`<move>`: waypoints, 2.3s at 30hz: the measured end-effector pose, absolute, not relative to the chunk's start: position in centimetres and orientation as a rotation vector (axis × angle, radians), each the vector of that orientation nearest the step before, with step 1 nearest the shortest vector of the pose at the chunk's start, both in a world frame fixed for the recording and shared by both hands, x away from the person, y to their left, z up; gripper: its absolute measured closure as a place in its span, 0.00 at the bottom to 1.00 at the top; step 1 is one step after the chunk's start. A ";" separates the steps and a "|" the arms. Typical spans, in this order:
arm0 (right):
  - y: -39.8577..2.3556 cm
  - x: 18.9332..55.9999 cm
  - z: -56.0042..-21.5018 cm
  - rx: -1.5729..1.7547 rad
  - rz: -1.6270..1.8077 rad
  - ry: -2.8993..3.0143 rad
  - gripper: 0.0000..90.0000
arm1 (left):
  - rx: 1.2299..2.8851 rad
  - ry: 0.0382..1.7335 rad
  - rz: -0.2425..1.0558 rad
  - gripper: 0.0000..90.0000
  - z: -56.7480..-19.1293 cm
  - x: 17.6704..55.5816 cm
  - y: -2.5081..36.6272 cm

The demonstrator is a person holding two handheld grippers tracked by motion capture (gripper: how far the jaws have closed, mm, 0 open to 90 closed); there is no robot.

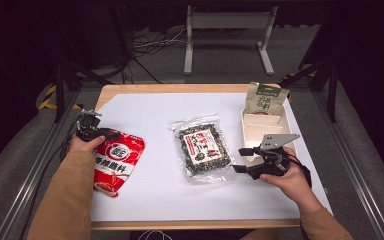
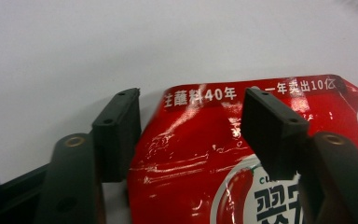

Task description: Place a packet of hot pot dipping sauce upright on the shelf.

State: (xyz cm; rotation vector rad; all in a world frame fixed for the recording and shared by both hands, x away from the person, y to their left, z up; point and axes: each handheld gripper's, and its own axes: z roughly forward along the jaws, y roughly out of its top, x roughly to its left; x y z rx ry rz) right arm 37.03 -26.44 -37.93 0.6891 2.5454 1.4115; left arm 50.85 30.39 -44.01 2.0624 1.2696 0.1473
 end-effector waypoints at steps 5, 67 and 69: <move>-26.3 37.0 -38.0 0.685 1.408 2.550 0.38 | 2.079 1.272 0.158 0.57 -43.7 50.6 30.2; -25.8 37.0 -37.4 0.664 1.412 2.547 0.36 | 2.017 0.988 0.462 1.00 -30.7 39.1 30.2; -25.8 37.0 -37.5 0.667 1.410 2.547 0.36 | 2.011 0.964 0.472 1.00 -30.2 38.4 30.0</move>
